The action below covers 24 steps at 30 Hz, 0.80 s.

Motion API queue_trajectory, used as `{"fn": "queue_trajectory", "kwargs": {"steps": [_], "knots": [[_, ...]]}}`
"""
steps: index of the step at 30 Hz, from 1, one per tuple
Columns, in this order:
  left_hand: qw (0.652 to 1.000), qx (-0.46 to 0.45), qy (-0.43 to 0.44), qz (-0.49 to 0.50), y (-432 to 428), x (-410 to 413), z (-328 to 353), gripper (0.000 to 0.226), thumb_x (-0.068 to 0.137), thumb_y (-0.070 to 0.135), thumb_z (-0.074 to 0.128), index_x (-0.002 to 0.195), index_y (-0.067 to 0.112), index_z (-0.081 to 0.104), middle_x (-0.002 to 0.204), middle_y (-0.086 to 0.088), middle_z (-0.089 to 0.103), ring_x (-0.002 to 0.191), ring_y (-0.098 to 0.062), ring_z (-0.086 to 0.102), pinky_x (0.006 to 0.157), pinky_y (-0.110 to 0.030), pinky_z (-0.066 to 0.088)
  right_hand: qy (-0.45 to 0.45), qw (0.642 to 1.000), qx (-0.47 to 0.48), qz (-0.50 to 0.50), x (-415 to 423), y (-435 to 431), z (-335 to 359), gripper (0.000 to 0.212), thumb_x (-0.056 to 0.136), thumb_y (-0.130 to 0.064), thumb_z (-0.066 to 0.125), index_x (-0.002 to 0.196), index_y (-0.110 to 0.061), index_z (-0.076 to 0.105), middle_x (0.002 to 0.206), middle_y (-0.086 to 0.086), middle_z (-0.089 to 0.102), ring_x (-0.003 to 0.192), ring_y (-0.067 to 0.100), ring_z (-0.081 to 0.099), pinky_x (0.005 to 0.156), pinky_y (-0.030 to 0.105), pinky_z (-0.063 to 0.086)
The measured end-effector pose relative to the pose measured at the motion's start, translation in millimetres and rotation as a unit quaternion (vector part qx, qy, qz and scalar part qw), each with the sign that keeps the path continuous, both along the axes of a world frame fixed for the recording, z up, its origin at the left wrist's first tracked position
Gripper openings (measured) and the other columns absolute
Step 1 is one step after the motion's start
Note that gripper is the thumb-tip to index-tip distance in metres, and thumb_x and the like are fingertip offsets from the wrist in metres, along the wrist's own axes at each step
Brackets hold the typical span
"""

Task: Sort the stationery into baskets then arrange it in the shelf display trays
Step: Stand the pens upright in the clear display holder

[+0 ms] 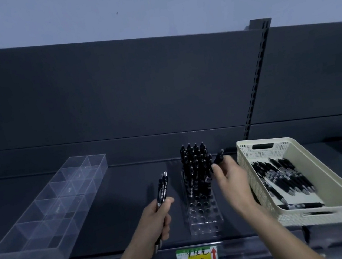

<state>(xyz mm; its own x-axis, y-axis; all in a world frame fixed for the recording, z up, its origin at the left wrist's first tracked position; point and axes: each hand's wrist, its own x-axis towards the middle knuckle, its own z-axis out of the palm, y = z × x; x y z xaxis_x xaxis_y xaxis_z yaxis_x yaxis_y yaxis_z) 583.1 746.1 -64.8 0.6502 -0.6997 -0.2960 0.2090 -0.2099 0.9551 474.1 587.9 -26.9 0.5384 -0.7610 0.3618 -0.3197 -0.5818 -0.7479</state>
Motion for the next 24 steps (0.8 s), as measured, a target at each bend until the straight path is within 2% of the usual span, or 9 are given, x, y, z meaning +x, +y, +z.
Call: {"fn": "queue_trajectory", "kwargs": {"steps": [6, 9, 12, 15, 17, 20, 23, 24], "knots": [[1.0, -0.021, 0.014, 0.005, -1, 4, -1, 0.01, 0.094, 0.016, 0.046, 0.091, 0.007, 0.046, 0.052, 0.0, 0.049, 0.042, -0.012, 0.035, 0.043, -0.024, 0.031, 0.134, 0.986, -0.082, 0.047, 20, 6, -30, 0.01, 0.098, -0.024, 0.043, 0.092, -0.015, 0.042, 0.057, -0.008, 0.044, 0.047, 0.006, 0.043, 0.041, 0.019, 0.03], [1.0, -0.026, -0.011, 0.0, 2, 5, -1, 0.012, 0.095, 0.015, 0.047, 0.09, 0.007, 0.052, 0.057, 0.001, 0.057, 0.045, -0.013, 0.04, 0.047, -0.024, 0.034, 0.171, 0.983, -0.059, 0.037, 24, 10, -39, 0.017, 0.097, -0.024, 0.044, 0.084, -0.014, 0.041, 0.064, -0.003, 0.052, 0.056, 0.015, 0.05, 0.045, 0.02, 0.032], [0.999, -0.022, -0.042, -0.012, 4, 5, -2, 0.015, 0.095, 0.014, 0.047, 0.092, 0.006, 0.06, 0.065, 0.001, 0.06, 0.049, -0.011, 0.047, 0.051, -0.022, 0.039, 0.19, 0.981, -0.039, 0.028, 23, 13, -43, 0.017, 0.096, -0.023, 0.048, 0.082, -0.014, 0.045, 0.081, 0.008, 0.064, 0.065, 0.019, 0.055, 0.057, 0.025, 0.04], [0.998, -0.021, -0.049, -0.016, 3, 4, 0, 0.015, 0.094, 0.012, 0.05, 0.093, 0.006, 0.063, 0.069, 0.0, 0.059, 0.052, -0.01, 0.05, 0.054, -0.022, 0.042, 0.205, 0.978, -0.03, 0.023, 22, 12, -42, 0.017, 0.095, -0.024, 0.049, 0.082, -0.013, 0.048, 0.08, 0.004, 0.061, 0.068, 0.018, 0.056, 0.059, 0.025, 0.041], [0.998, -0.024, -0.049, -0.02, 2, 3, 3, 0.015, 0.094, 0.011, 0.051, 0.095, 0.002, 0.063, 0.069, 0.0, 0.059, 0.051, -0.009, 0.05, 0.052, -0.02, 0.042, 0.202, 0.979, -0.019, 0.024, 20, 12, -41, 0.014, 0.094, -0.024, 0.053, 0.09, -0.012, 0.056, 0.083, 0.003, 0.064, 0.073, 0.018, 0.059, 0.063, 0.025, 0.046], [0.998, -0.025, -0.052, -0.032, -1, -1, 5, 0.018, 0.092, 0.012, 0.053, 0.097, -0.002, 0.063, 0.066, 0.0, 0.058, 0.049, -0.008, 0.048, 0.05, -0.018, 0.041, 0.145, 0.989, 0.002, 0.019, 10, 12, -36, 0.021, 0.09, -0.023, 0.06, 0.106, -0.011, 0.064, 0.093, 0.003, 0.071, 0.082, 0.016, 0.066, 0.071, 0.022, 0.051], [0.998, -0.031, -0.044, -0.045, -6, -5, 6, 0.015, 0.092, 0.011, 0.054, 0.095, 0.0, 0.064, 0.06, 0.003, 0.058, 0.048, -0.009, 0.048, 0.05, -0.019, 0.04, 0.04, 0.996, 0.063, 0.047, 0, 19, -22, 0.008, 0.088, -0.022, 0.063, 0.084, -0.018, 0.069, 0.073, -0.007, 0.068, 0.064, 0.002, 0.06, 0.061, 0.011, 0.047], [0.997, -0.034, -0.042, -0.054, -8, -8, 7, 0.014, 0.092, 0.01, 0.054, 0.093, 0.002, 0.065, 0.058, 0.004, 0.058, 0.048, -0.009, 0.048, 0.05, -0.019, 0.04, 0.015, 0.992, 0.101, 0.072, -1, 23, -16, 0.012, 0.087, -0.022, 0.063, 0.076, -0.021, 0.069, 0.067, -0.008, 0.066, 0.06, 0.0, 0.058, 0.058, 0.01, 0.045]]}}
